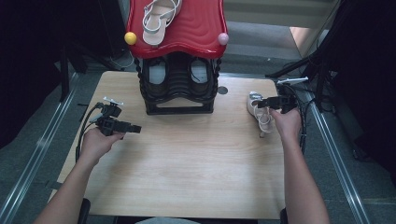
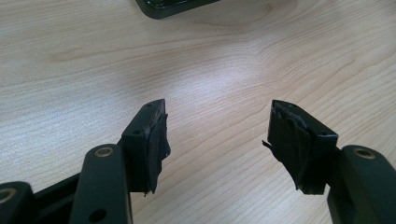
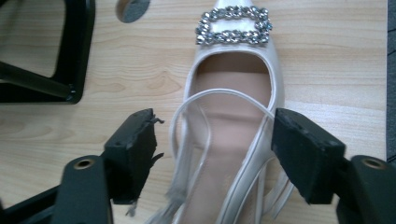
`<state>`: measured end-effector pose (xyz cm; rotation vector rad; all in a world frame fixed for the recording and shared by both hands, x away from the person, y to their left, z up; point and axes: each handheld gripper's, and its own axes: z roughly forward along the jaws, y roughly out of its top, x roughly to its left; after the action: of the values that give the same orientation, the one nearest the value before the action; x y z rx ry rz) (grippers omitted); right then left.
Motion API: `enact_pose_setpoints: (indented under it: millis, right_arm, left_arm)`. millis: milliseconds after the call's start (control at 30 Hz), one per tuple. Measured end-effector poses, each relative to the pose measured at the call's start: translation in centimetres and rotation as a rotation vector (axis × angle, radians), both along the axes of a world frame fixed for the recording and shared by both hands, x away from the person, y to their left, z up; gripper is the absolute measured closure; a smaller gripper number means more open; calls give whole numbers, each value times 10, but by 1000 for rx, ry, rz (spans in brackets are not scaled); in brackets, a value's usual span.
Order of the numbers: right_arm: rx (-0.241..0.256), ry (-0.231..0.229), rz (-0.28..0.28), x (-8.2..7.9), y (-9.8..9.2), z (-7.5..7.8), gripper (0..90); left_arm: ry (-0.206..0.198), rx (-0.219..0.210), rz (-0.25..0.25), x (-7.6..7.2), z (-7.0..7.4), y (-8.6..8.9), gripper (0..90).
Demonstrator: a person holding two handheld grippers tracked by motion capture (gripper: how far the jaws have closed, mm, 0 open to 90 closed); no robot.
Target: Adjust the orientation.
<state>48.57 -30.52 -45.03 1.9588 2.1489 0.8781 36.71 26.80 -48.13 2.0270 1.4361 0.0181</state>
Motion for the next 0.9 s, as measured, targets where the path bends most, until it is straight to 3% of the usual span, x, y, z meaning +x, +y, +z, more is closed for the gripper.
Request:
enact_pose_setpoints:
  millis: [233, 333, 467, 600, 900]
  right_arm:
    - [18, -6, -31, 2, -2, -20, 249]
    - [2, -8, -38, 2, 1, -20, 228]
    - [-12, -51, -54, 0, -3, -14, 230]
    - [-7, -8, -50, 2, -4, -21, 210]
    - [-20, -23, -56, 2, 1, -31, 139]
  left_arm:
    - [2, 6, -4, 0, -1, -1, 381]
    - [2, 7, -5, 0, -1, -1, 381]
    - [2, 7, -4, 0, -1, -1, 381]
    - [3, 8, -6, 0, -1, -1, 381]
    - [8, 12, -11, 0, -2, -2, 381]
